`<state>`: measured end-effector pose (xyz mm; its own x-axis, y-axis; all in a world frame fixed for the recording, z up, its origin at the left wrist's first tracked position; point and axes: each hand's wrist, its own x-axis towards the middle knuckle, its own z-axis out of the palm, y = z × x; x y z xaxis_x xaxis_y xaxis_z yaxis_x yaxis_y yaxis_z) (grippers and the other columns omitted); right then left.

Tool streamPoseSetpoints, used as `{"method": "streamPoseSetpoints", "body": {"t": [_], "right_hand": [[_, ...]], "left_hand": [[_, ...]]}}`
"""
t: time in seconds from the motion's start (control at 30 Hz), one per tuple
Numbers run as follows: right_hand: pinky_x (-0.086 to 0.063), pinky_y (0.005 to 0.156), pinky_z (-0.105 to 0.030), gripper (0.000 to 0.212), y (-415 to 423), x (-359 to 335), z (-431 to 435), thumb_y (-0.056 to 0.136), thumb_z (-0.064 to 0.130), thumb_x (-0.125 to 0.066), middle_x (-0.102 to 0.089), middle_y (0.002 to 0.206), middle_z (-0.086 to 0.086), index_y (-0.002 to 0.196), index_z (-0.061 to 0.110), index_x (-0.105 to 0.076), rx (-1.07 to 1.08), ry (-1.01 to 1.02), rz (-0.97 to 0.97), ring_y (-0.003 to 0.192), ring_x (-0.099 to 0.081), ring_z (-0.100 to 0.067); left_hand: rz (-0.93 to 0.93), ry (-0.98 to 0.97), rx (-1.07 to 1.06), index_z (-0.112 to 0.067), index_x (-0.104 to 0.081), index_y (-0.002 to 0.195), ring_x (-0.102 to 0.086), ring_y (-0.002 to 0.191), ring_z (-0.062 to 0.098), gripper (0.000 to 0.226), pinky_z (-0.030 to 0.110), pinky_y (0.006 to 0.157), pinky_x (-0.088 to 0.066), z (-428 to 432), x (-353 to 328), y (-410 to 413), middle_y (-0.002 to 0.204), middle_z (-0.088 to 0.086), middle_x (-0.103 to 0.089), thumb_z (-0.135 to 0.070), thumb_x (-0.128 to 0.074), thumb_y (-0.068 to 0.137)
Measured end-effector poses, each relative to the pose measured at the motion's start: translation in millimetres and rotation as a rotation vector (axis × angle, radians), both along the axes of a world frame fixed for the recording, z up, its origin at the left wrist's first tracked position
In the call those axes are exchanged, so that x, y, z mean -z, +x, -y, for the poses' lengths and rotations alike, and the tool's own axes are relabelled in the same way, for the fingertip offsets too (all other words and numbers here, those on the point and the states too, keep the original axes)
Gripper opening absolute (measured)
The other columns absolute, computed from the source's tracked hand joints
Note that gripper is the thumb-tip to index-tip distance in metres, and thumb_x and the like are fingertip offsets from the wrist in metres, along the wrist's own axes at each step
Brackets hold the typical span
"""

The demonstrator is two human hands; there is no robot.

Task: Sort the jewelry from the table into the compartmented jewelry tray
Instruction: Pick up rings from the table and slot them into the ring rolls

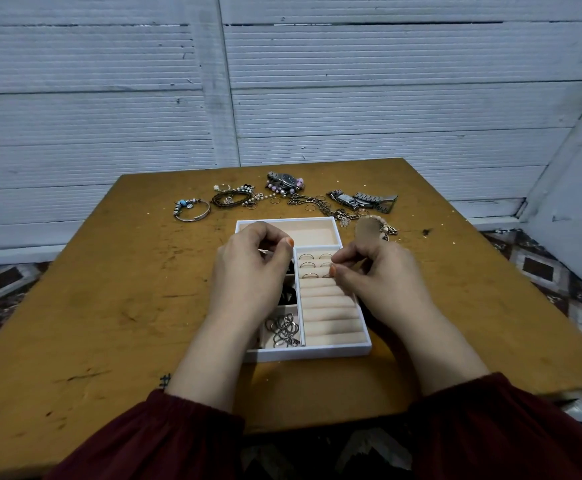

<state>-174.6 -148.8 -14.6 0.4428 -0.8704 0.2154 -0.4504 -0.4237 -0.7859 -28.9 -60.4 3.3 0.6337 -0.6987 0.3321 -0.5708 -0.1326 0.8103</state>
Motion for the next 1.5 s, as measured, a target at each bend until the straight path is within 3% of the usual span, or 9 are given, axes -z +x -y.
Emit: {"method": "streamPoseSetpoints", "body": {"t": [0.2,0.43,0.63,0.8,1.0,1.13,1.33,1.5], "right_hand": [[-0.049,0.061,-0.022,0.008,0,-2,-1,0.078,0.018,-0.074,-0.067,0.072,0.011,0.082,0.025,-0.07,0.009,-0.049,-0.045,0.063,-0.059,-0.004],[-0.056,0.067,-0.033,0.009,0,-3,0,0.082,0.019,-0.068,-0.069,0.072,0.007,0.078,0.027,-0.069,0.005,-0.027,-0.011,0.068,-0.066,-0.01],[-0.04,0.049,-0.005,0.009,2,-9,2,0.086,0.013,-0.066,-0.066,0.073,0.01,0.088,0.021,-0.07,0.029,0.002,0.118,0.059,-0.058,0.008],[-0.044,0.057,-0.017,0.013,2,-17,18,0.085,0.014,-0.065,-0.065,0.076,0.013,0.09,0.024,-0.07,0.114,-0.04,0.205,0.064,-0.057,-0.005],[-0.044,0.065,-0.024,0.017,4,-21,41,0.083,0.012,-0.064,-0.062,0.072,0.014,0.088,0.027,-0.068,0.202,-0.049,0.282,0.062,-0.056,-0.007],[-0.051,0.067,-0.031,0.014,12,-25,57,0.082,0.013,-0.063,-0.06,0.069,0.014,0.088,0.024,-0.07,0.19,-0.049,0.245,0.064,-0.057,-0.007],[-0.042,0.066,-0.023,0.012,34,-35,83,0.083,0.015,-0.063,-0.062,0.075,0.015,0.088,0.025,-0.067,0.144,-0.096,0.118,0.07,-0.059,-0.01],[-0.047,0.073,-0.027,0.014,57,-35,107,0.084,0.016,-0.062,-0.064,0.081,0.012,0.092,0.025,-0.069,0.112,-0.13,-0.025,0.081,-0.061,-0.014]], "left_hand": [[0.008,0.002,0.008,-0.028,-0.06,0.069,-0.056,0.063,0.0,0.018,0.025,0.061,-0.043,-1,-1,-1,0.068,-0.015,-0.062,-0.024,-0.064,0.086],[0.002,-0.013,0.013,-0.027,-0.062,0.072,-0.056,0.064,-0.001,0.015,0.024,0.06,-0.043,0,-2,0,0.07,-0.015,-0.063,-0.024,-0.064,0.086],[0.0,-0.031,0.032,-0.026,-0.063,0.074,-0.059,0.069,0.005,0.013,0.029,0.065,-0.049,2,-6,3,0.072,-0.014,-0.063,-0.025,-0.064,0.087],[0.012,-0.059,0.081,-0.026,-0.062,0.075,-0.053,0.06,0.004,0.013,0.025,0.061,-0.041,13,-16,8,0.071,-0.015,-0.061,-0.025,-0.063,0.087],[0.066,-0.057,0.139,-0.026,-0.064,0.079,-0.059,0.069,0.007,0.008,0.026,0.067,-0.046,34,-26,17,0.073,-0.014,-0.063,-0.021,-0.063,0.086],[0.098,-0.012,0.153,-0.024,-0.065,0.082,-0.054,0.066,0.005,0.007,0.024,0.065,-0.042,55,-32,30,0.068,-0.014,-0.059,-0.019,-0.063,0.086],[0.132,0.065,0.127,-0.022,-0.066,0.087,-0.052,0.065,-0.001,0.008,0.022,0.062,-0.037,82,-37,61,0.069,-0.015,-0.058,-0.017,-0.06,0.087],[0.14,0.129,0.105,-0.023,-0.067,0.086,-0.057,0.073,0.014,0.01,0.024,0.068,-0.041,101,-33,90,0.071,-0.009,-0.06,-0.015,-0.06,0.088]]}}
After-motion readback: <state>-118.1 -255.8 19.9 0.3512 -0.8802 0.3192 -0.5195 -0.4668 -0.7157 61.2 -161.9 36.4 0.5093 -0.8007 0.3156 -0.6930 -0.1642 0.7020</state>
